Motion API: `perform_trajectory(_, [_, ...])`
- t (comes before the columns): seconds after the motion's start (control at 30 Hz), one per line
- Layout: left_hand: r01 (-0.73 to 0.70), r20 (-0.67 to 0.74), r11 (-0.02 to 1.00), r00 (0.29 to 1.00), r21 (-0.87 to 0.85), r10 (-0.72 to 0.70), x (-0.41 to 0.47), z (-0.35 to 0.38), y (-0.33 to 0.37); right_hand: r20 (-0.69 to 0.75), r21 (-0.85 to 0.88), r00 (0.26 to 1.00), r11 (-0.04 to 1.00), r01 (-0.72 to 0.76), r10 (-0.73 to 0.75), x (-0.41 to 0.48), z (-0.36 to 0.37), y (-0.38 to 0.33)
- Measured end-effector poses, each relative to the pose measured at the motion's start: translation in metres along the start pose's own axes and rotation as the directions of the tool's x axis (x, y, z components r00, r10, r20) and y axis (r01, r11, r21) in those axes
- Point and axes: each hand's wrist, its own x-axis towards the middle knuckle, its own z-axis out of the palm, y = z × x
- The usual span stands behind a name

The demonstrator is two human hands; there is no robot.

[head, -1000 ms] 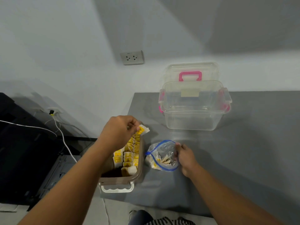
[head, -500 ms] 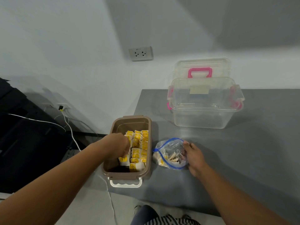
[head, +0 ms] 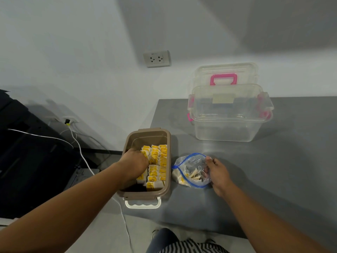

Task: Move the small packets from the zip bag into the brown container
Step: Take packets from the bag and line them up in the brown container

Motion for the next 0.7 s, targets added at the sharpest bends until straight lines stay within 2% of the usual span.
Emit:
perform_trajectory(0.23, [0.047,0.028,0.995,0.998,0.092,-0.050,-0.001,-0.006,0.003,0.019,-0.029,1.000,1.000,-0.007,0.008,0.001,-0.001,0.002])
perform_trajectory(0.5, [0.058,0.038,0.996,0.997,0.073,-0.061,-0.004,-0.014,0.006,0.029,-0.029,1.000,1.000,0.008,-0.007,0.002,-0.003,0.002])
perform_trajectory(0.6, [0.091,-0.027,0.996,0.995,-0.026,-0.091,-0.008,-0.024,0.000,0.041,-0.040,0.999,0.999,0.012,-0.010,0.000,-0.005,0.003])
perform_trajectory(0.7, [0.119,-0.170,0.972,0.973,-0.202,-0.154,-0.010,-0.041,-0.006,0.071,-0.044,0.997,0.999,0.009,-0.006,-0.003,-0.007,0.001])
